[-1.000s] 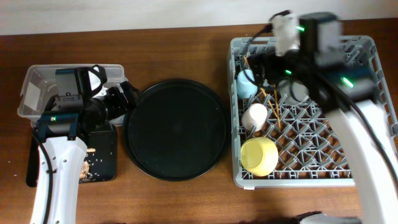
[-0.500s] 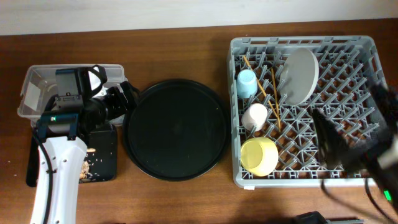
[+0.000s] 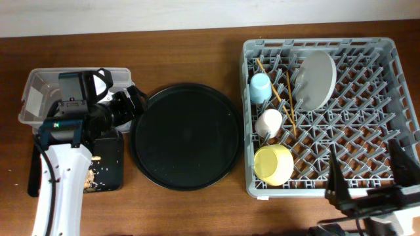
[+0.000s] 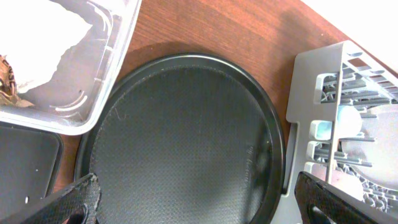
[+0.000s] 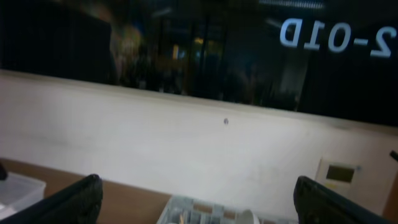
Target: Sort waste into correct bins and load items into the dishwasher rack
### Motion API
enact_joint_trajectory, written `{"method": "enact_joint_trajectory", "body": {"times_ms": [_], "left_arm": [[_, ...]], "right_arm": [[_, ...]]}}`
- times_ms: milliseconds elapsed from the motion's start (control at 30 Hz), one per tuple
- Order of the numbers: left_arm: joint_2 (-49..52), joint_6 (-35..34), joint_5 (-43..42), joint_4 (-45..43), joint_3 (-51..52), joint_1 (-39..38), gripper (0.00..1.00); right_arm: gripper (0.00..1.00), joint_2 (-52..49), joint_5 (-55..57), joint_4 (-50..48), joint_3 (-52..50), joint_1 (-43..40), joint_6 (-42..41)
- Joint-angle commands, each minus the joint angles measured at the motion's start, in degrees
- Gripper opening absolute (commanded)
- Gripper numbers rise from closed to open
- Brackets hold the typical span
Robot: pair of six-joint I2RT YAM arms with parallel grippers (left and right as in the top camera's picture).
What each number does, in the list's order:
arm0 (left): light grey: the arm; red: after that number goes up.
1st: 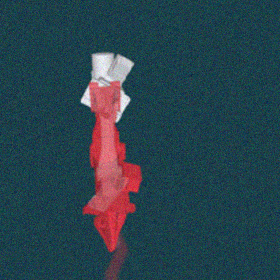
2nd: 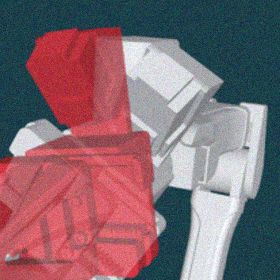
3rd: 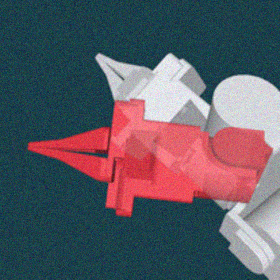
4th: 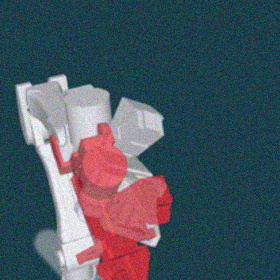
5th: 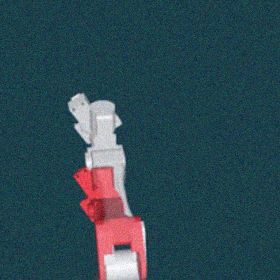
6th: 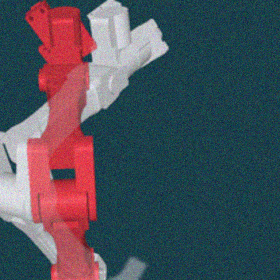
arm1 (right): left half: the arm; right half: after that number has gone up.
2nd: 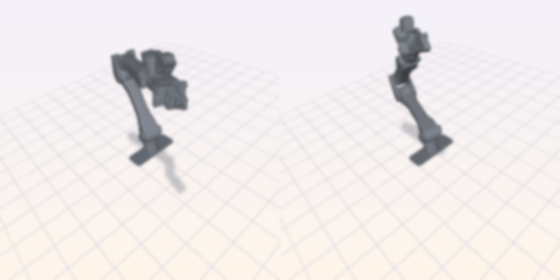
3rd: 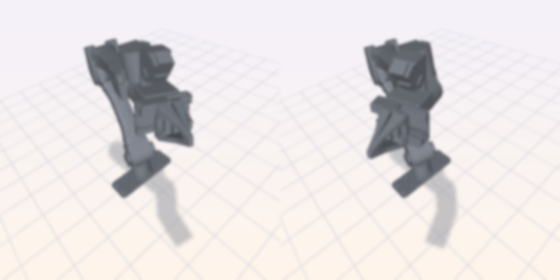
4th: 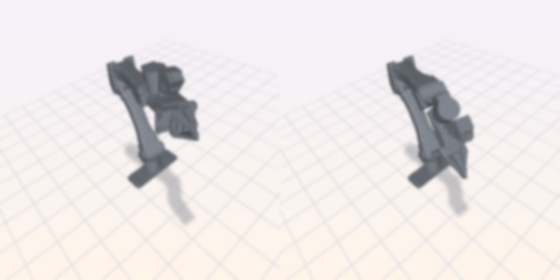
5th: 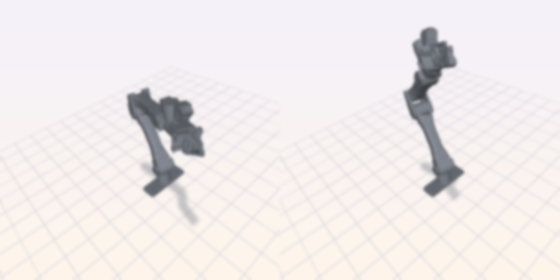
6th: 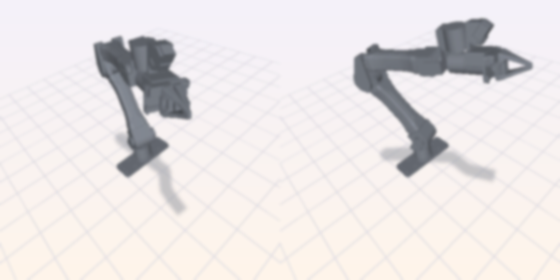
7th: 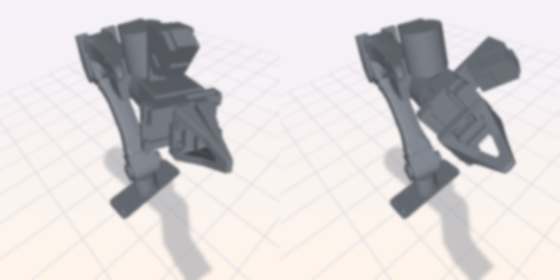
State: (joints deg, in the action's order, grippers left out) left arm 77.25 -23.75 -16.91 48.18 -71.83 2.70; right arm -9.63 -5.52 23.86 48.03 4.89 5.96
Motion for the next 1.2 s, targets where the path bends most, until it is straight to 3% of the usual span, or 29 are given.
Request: {"method": "enact_joint_trajectory", "body": {"times_ms": [0,167,633,1167], "left_arm": [[-0.13,0.70,0.26,-0.11,-0.22,0.09,0.99],[-0.13,0.70,0.24,-0.11,-0.22,0.09,0.99],[-0.13,0.70,0.26,-0.11,-0.22,0.09,0.99],[-0.13,0.70,0.26,-0.11,-0.22,0.09,0.99]], "right_arm": [[0.98,5.31,-0.85,-11.78,-11.80,-0.46,-0.50],[0.98,9.42,-0.98,-19.85,-24.09,-0.46,-0.50],[0.98,9.44,-1.81,-19.80,-46.07,-0.52,-0.48],[0.99,9.42,-1.77,-20.09,-47.71,-1.68,-0.46]]}}
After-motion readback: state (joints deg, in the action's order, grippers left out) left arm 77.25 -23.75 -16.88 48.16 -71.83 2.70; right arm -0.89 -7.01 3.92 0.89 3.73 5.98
